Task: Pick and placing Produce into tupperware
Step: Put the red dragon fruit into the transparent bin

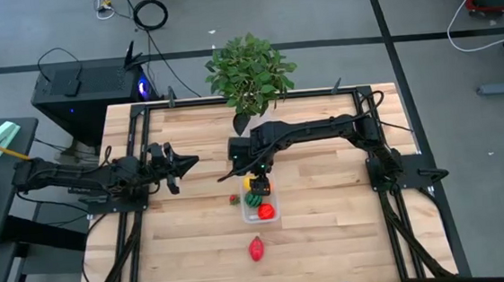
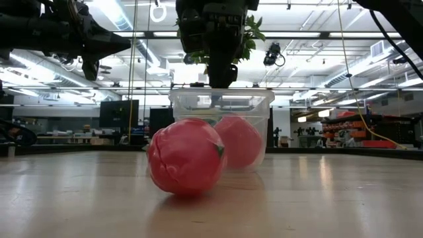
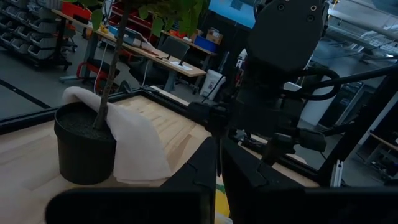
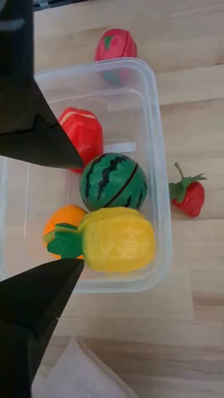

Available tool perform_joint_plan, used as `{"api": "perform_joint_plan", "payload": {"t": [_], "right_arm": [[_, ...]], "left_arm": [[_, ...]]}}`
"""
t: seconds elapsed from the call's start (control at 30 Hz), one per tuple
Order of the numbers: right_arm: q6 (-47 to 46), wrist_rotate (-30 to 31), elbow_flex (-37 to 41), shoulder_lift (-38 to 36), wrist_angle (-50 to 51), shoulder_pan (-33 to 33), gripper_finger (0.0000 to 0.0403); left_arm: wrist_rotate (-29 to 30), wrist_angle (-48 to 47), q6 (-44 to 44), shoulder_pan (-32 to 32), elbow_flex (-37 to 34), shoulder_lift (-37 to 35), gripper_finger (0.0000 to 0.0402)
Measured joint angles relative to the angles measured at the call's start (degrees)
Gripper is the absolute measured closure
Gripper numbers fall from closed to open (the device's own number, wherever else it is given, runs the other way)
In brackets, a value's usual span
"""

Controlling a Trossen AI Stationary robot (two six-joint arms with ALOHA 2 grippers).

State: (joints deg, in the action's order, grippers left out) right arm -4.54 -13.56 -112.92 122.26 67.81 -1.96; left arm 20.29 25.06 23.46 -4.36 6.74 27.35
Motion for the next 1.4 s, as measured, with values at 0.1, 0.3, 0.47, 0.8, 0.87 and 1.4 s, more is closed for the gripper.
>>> {"api": "perform_joint_plan", "payload": {"t": [0.1,0.3,0.47,0.8,0.87,1.4], "right_arm": [[0.0,0.7,0.0,-0.4,1.3,0.4,0.0149],[0.2,4.6,0.0,-2.5,2.8,1.6,0.0152],[0.1,5.0,0.0,-4.6,5.1,3.5,0.0187],[-12.3,9.5,0.0,-10.1,7.8,11.0,0.0258],[-18.6,11.1,0.0,-10.8,7.7,12.9,0.0260],[-78.3,24.2,0.0,-9.4,-0.3,32.0,0.0257]], "left_arm": [[0.0,0.0,0.0,0.0,0.0,0.0,0.0368],[0.0,0.0,0.0,0.0,0.0,0.0,0.0372],[0.0,0.4,0.0,0.0,0.0,0.0,0.0378],[0.0,0.4,1.9,0.0,0.0,0.0,0.0366],[0.0,0.4,2.9,0.0,0.0,0.0,0.0367],[-2.9,0.3,3.1,0.0,0.0,0.0,0.0368]]}}
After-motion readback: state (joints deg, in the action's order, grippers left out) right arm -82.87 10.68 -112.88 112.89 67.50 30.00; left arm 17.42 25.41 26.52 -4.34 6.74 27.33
